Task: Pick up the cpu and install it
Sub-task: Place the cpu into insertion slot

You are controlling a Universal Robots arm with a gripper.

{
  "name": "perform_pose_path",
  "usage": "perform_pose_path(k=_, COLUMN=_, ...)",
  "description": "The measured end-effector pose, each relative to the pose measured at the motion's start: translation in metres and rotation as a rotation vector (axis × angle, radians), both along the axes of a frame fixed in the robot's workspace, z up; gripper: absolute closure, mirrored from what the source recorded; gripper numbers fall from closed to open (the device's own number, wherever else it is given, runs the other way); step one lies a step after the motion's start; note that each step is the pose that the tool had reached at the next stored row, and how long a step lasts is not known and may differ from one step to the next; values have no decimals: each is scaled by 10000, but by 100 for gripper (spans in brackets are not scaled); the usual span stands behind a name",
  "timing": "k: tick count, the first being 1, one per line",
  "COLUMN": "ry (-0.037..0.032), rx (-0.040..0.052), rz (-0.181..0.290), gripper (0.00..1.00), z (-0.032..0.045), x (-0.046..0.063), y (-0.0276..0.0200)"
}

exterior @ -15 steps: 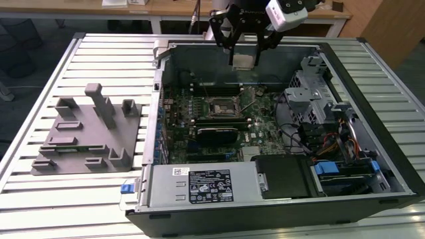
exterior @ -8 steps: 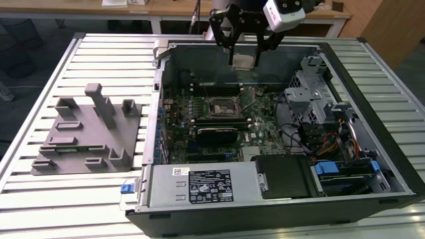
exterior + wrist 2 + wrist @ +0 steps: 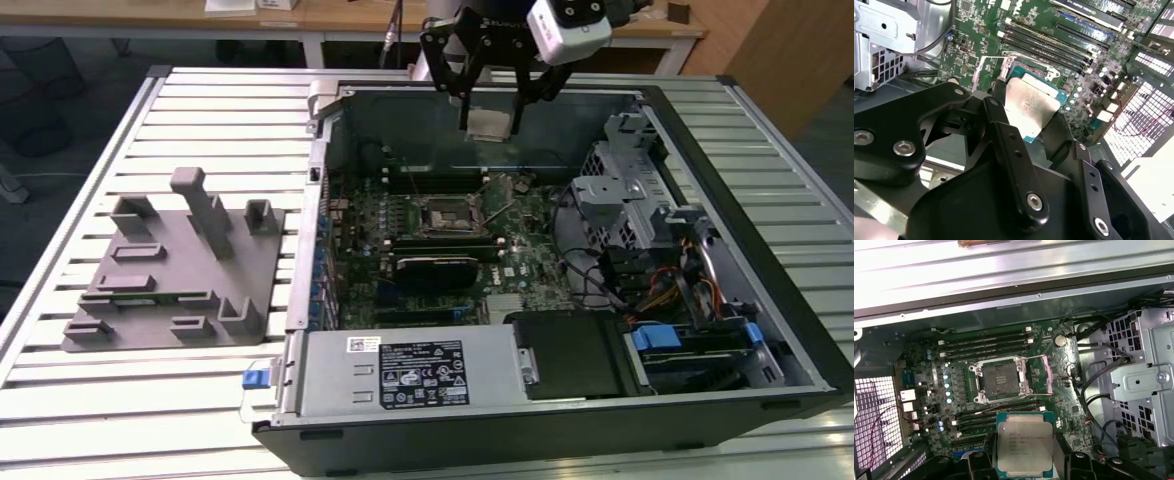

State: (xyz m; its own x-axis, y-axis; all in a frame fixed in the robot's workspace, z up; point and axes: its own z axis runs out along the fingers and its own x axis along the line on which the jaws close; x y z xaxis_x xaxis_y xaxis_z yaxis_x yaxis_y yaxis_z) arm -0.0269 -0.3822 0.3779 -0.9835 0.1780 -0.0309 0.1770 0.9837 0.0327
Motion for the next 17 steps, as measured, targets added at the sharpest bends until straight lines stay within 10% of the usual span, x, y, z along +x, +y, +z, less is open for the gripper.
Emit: perform_pose_path(k=17, ry=0, rx=0, rz=-426, gripper=47, z=-1, x=0, y=0)
